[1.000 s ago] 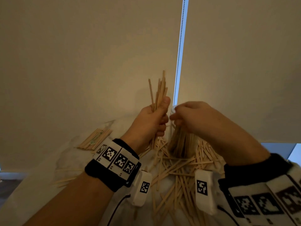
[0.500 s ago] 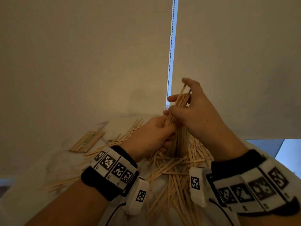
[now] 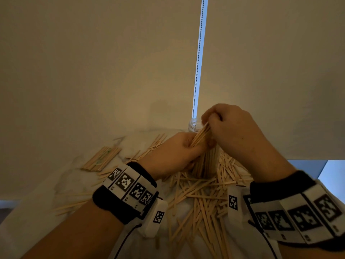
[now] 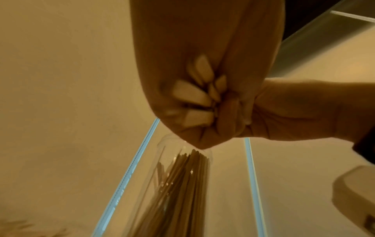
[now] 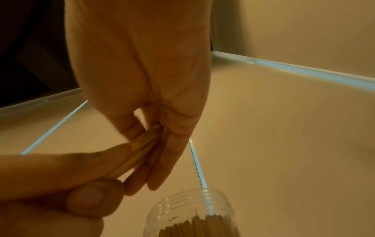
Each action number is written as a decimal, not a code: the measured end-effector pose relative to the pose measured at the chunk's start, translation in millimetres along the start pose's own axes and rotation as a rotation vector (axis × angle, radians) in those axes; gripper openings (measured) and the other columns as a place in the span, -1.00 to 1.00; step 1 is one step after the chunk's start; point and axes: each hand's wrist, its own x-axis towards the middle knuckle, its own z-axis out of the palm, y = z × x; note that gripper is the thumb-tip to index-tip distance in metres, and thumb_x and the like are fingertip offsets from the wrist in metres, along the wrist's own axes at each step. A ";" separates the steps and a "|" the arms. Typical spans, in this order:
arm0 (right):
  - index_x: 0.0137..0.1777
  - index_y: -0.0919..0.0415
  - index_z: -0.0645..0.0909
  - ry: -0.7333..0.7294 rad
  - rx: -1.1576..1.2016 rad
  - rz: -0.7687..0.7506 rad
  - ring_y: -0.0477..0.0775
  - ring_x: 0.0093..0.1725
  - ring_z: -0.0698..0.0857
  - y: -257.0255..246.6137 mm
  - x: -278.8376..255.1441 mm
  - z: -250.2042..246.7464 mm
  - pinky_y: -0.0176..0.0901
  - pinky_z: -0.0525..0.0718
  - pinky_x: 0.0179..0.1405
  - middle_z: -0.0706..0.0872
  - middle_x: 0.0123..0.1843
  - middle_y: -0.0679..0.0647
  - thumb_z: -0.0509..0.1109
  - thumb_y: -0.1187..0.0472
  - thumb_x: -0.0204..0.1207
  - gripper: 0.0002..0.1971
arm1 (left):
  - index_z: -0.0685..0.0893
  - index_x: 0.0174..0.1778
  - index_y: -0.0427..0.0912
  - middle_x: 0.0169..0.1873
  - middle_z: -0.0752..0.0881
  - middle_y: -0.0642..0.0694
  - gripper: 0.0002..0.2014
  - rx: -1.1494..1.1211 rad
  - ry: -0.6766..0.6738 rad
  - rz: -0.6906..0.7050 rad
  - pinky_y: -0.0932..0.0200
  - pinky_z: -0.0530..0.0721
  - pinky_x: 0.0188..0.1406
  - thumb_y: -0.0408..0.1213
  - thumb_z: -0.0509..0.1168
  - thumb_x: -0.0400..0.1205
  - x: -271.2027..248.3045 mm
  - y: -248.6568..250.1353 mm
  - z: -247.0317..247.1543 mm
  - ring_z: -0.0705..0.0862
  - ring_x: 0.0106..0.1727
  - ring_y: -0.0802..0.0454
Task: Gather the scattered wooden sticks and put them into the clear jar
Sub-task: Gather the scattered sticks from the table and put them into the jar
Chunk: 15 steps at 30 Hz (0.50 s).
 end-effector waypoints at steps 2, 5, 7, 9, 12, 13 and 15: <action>-0.17 0.11 0.71 -0.093 -0.081 -0.020 -0.16 -0.34 0.63 0.5 -2.1 1.9 -0.37 0.38 -0.48 0.72 -0.28 -0.04 0.20 0.11 0.67 -0.72 | 0.55 -0.15 -0.37 -0.45 0.50 -0.21 -0.62 0.155 -0.009 0.019 0.22 0.38 -0.57 -0.07 0.31 0.73 -0.1 0.8 -6.1 0.39 -0.60 0.09; -0.37 0.13 0.61 -0.188 -0.129 -0.013 -0.14 -0.47 0.54 0.7 -5.4 1.2 -0.31 0.32 -0.50 0.61 -0.45 -0.03 0.19 0.01 0.68 -0.59 | 0.65 0.05 -0.26 -0.38 0.66 -0.01 -0.73 0.383 -0.057 -0.004 0.28 0.50 -0.49 -0.08 0.34 0.71 0.1 2.5 -17.5 0.52 -0.54 0.20; -0.42 0.11 0.62 -0.227 -0.221 -0.046 -0.11 -0.52 0.51 1.8 -6.7 2.9 -0.25 0.33 -0.50 0.55 -0.53 -0.01 0.18 -0.09 0.70 -0.51 | 0.61 0.27 -0.08 -0.25 0.70 0.14 -0.70 0.467 -0.098 -0.039 0.37 0.51 -0.39 -0.06 0.40 0.67 -1.4 3.3 -20.4 0.59 -0.48 0.35; -0.42 0.06 0.63 -0.273 -0.350 -0.096 -0.09 -0.52 0.53 1.0 -9.4 10.1 -0.22 0.37 -0.48 0.56 -0.54 -0.01 0.15 -0.14 0.71 -0.49 | 0.55 0.32 0.10 -0.13 0.68 0.23 -0.61 0.506 -0.079 -0.037 0.39 0.50 -0.31 -0.03 0.47 0.62 -2.9 2.7 -20.6 0.61 -0.37 0.48; -0.45 0.04 0.50 -0.250 -0.459 -0.133 -0.06 -0.51 0.52 0.7 -11.4 23.5 -0.19 0.39 -0.47 0.54 -0.51 -0.02 0.12 -0.15 0.68 -0.51 | 0.53 0.21 0.11 -0.13 0.70 0.13 -0.61 0.461 -0.038 -0.028 0.33 0.56 -0.33 -0.13 0.54 0.56 -3.9 4.0 -19.5 0.62 -0.39 0.35; -0.45 0.04 0.48 -0.223 -0.485 -0.138 -0.05 -0.50 0.51 1.4 -10.7 26.1 -0.19 0.37 -0.49 0.52 -0.50 -0.01 0.11 -0.15 0.66 -0.52 | 0.53 0.22 0.07 -0.17 0.72 0.03 -0.59 0.397 -0.044 -0.022 0.32 0.56 -0.41 -0.20 0.55 0.55 -4.2 4.6 -19.2 0.61 -0.45 0.28; -0.40 0.07 0.54 -0.191 -0.525 -0.141 -0.04 -0.48 0.49 3.5 -8.6 27.7 -0.18 0.30 -0.51 0.51 -0.47 0.01 0.09 -0.15 0.64 -0.53 | 0.53 0.23 0.03 -0.23 0.76 -0.27 -0.55 0.249 -0.076 -0.018 0.21 0.59 -0.49 -0.28 0.58 0.53 -6.3 7.9 -20.3 0.61 -0.48 0.01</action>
